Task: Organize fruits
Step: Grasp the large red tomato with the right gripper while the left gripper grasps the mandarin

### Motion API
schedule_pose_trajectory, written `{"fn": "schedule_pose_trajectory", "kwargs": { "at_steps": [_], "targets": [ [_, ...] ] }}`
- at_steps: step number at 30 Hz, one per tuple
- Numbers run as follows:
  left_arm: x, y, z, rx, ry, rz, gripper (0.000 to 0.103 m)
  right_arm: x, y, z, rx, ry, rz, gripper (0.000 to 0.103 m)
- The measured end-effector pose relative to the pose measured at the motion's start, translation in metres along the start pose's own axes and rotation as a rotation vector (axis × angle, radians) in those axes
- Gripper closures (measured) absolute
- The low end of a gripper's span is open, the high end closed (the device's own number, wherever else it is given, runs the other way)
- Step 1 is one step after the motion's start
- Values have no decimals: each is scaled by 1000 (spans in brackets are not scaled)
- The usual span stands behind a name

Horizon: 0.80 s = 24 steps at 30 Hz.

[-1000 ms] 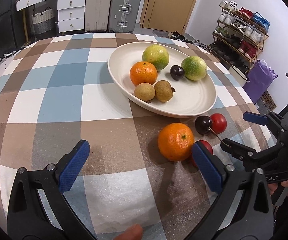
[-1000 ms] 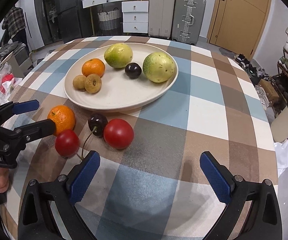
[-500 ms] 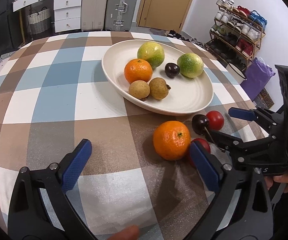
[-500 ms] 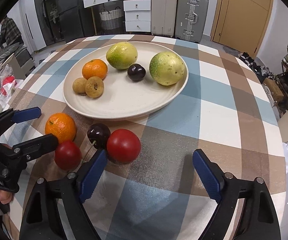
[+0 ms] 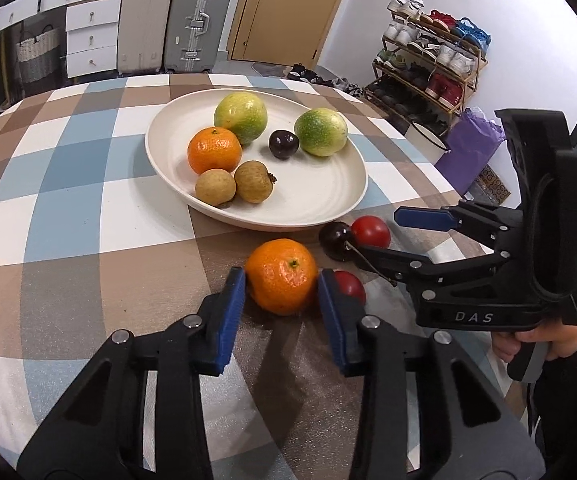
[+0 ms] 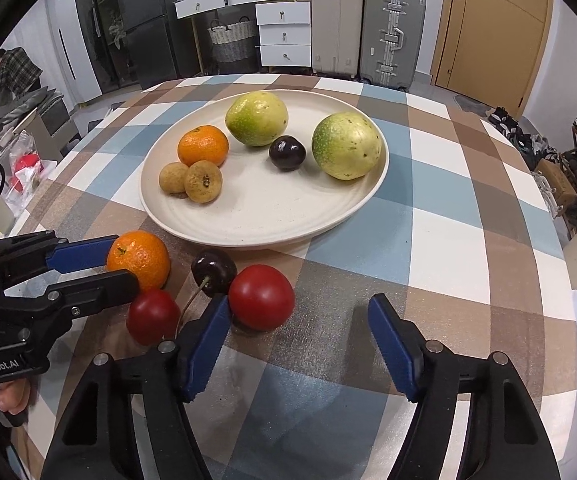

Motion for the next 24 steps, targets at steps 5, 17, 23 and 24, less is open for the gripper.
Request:
{"fn": "schedule_pose_trajectory", "kwargs": {
  "at_steps": [5,17,23,24],
  "targets": [
    [0,-5,-5,7,15,-23,69,0,-3,-1,6,-4,-8,36],
    [4,-16,-18,20,59,-57,75,-2,-9,-2,51,12,-32,71],
    [4,-17,-19,19,59,-55,77,-4,-13,-4,26,17,-45,72],
    [4,-18,-20,19,61,-59,78,-4,-14,-7,22,25,-45,72]
  ]
}}
Point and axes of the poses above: each gripper's, at about its wrist camera, not at the fingertips, and z roughly the way its jaws point, y to its right, x to its top, the point moved 5 cm from there along z, roughly the way its jaws point, and after that the axes turned 5 degrees about x, right-handed, at the moved point
